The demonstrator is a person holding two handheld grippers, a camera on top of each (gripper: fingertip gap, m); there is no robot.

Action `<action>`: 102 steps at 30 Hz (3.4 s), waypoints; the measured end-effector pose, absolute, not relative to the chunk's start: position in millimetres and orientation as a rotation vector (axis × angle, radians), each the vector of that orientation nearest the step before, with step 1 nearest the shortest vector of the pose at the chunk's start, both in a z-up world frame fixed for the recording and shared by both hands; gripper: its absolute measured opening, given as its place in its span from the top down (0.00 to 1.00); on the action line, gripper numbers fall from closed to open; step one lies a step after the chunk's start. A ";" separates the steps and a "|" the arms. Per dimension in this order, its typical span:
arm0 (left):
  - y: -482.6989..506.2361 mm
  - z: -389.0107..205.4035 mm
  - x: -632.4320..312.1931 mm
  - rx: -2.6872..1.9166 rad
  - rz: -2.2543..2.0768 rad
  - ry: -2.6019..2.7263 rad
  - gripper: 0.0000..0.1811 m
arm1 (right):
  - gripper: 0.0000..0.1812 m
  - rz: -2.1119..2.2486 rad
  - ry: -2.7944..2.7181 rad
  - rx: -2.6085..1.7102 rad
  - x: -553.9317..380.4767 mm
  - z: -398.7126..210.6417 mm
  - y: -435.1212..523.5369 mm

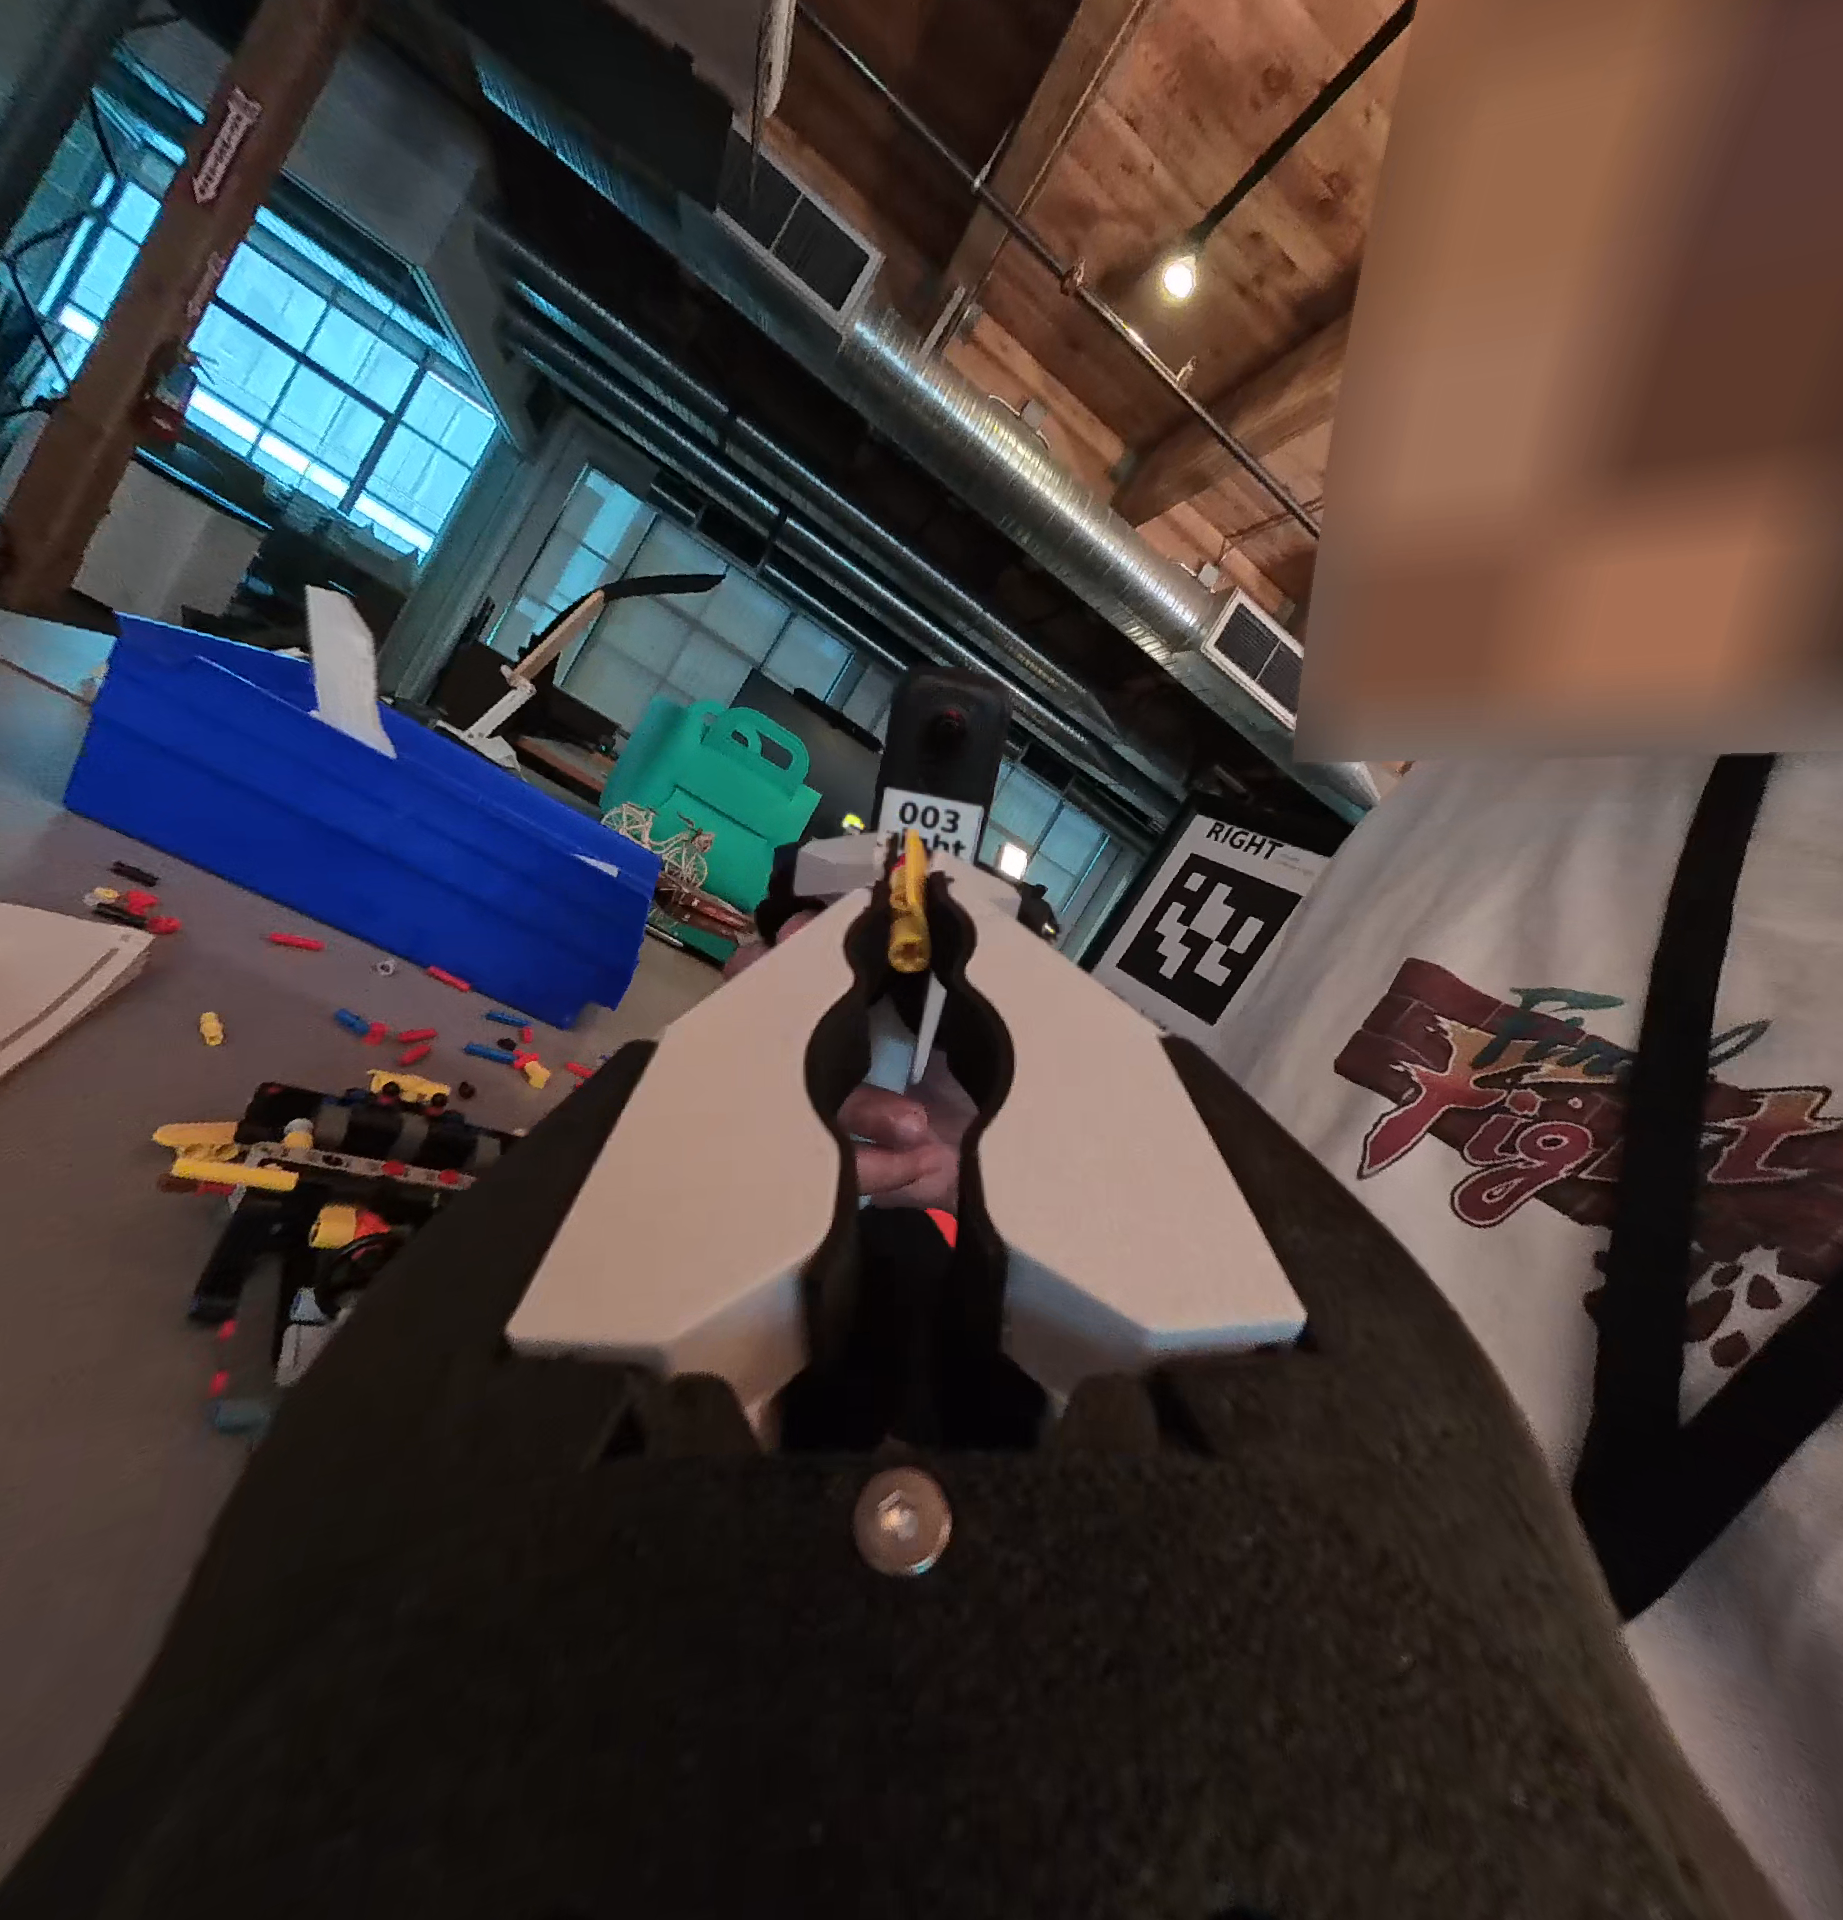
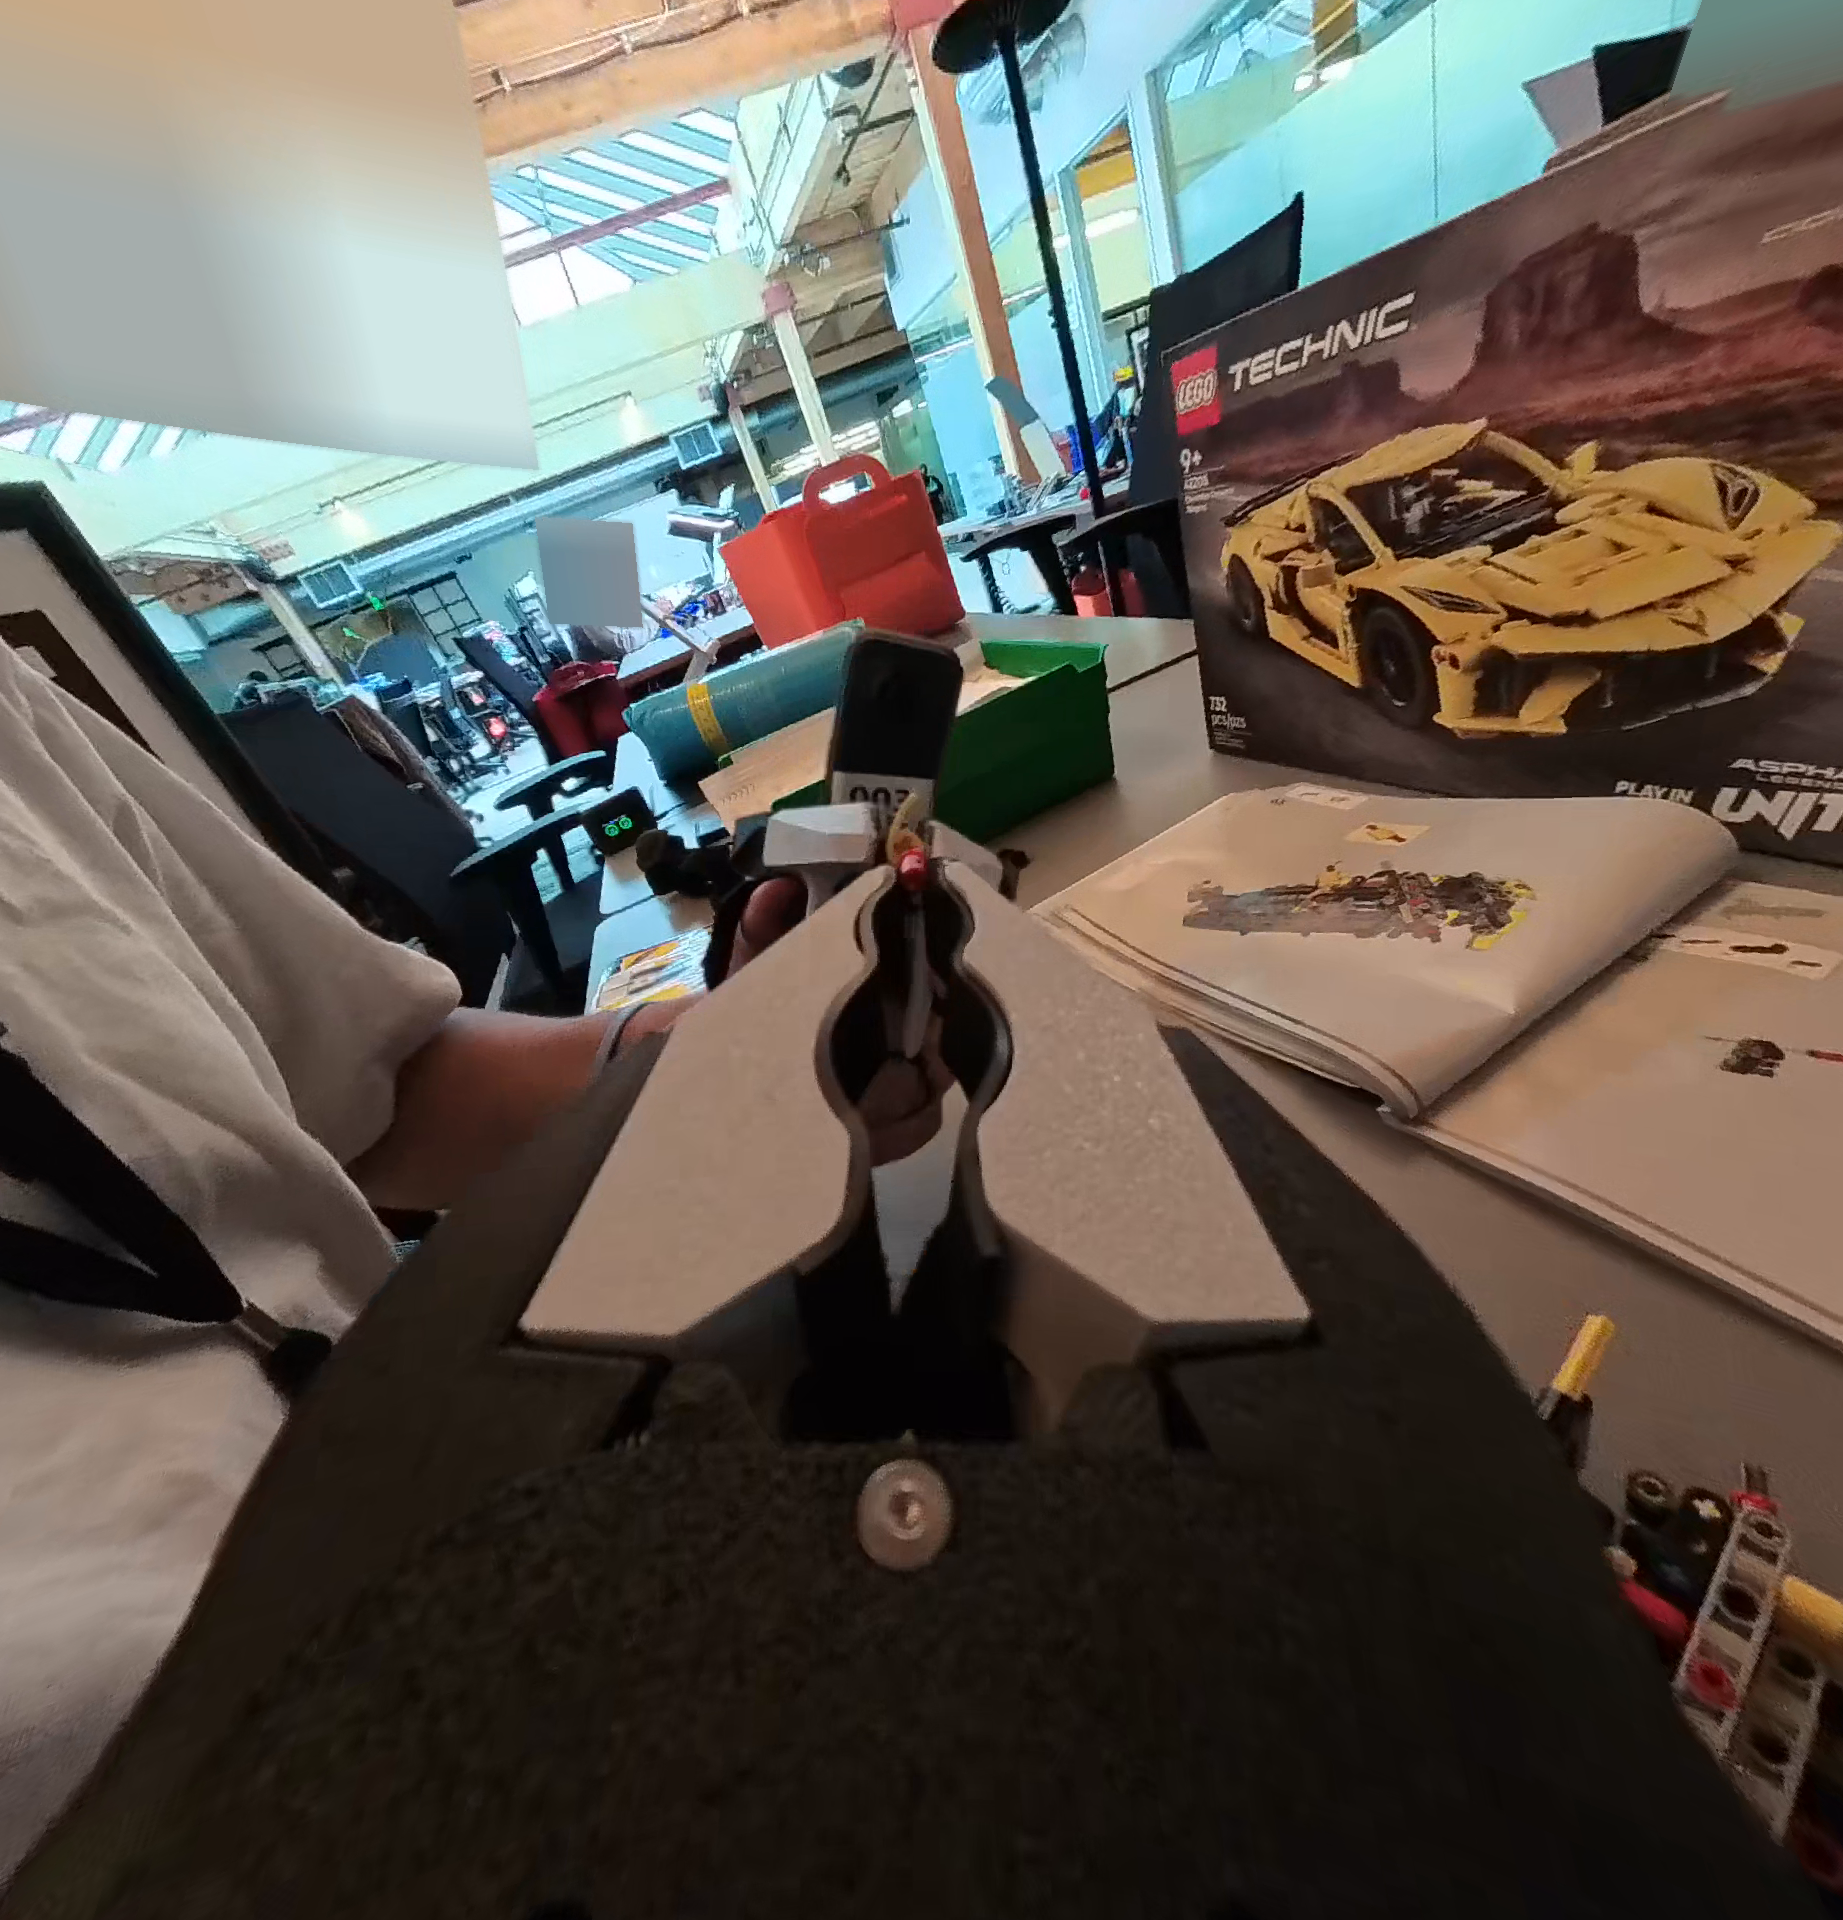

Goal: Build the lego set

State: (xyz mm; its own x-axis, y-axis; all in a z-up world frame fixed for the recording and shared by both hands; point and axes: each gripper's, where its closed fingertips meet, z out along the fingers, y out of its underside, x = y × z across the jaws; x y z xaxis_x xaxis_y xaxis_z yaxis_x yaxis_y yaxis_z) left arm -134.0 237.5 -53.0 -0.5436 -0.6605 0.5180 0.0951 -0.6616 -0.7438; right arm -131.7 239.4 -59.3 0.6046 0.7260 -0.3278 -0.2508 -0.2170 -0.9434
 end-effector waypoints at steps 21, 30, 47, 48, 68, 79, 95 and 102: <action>227.8 -72.2 -130.6 -1.239 -2.255 1.071 0.96 | 0.99 0.971 -0.578 -1.675 -133.1 -78.4 231.8; 227.6 -76.8 -124.0 -1.271 -2.228 1.066 0.96 | 0.99 0.982 -0.588 -1.687 -128.9 -83.7 232.7; 227.1 -77.1 -125.8 -1.247 -2.135 1.128 0.96 | 0.98 1.105 -0.498 -1.659 -125.5 -78.3 230.2; 226.9 -78.3 -125.0 -1.252 -2.126 1.129 0.96 | 0.98 1.088 -0.508 -1.670 -124.5 -80.3 230.1; 256.8 -59.7 -116.4 -1.276 -2.218 0.721 0.94 | 0.99 1.437 0.219 -1.219 -120.6 -70.5 258.6; 250.3 -87.0 -118.4 -1.320 -1.726 1.164 0.96 | 0.93 1.066 -0.473 -1.559 -124.1 -69.8 250.7; 239.9 -100.9 -125.3 -1.245 -1.394 1.433 0.96 | 0.98 1.008 -1.168 -1.727 -153.5 -89.9 250.7; 242.9 -80.5 -131.2 -1.215 -1.535 1.316 0.96 | 1.00 1.135 -0.972 -1.583 -145.0 -71.8 251.8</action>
State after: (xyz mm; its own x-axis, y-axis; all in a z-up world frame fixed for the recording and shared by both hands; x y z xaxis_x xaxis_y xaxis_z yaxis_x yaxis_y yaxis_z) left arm -131.2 242.9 -80.5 -0.2552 -0.9501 0.1795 -0.0324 -0.1771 -0.9837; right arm -145.0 251.8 -71.8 0.2605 0.9382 -0.2277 0.0810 -0.2562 -0.9632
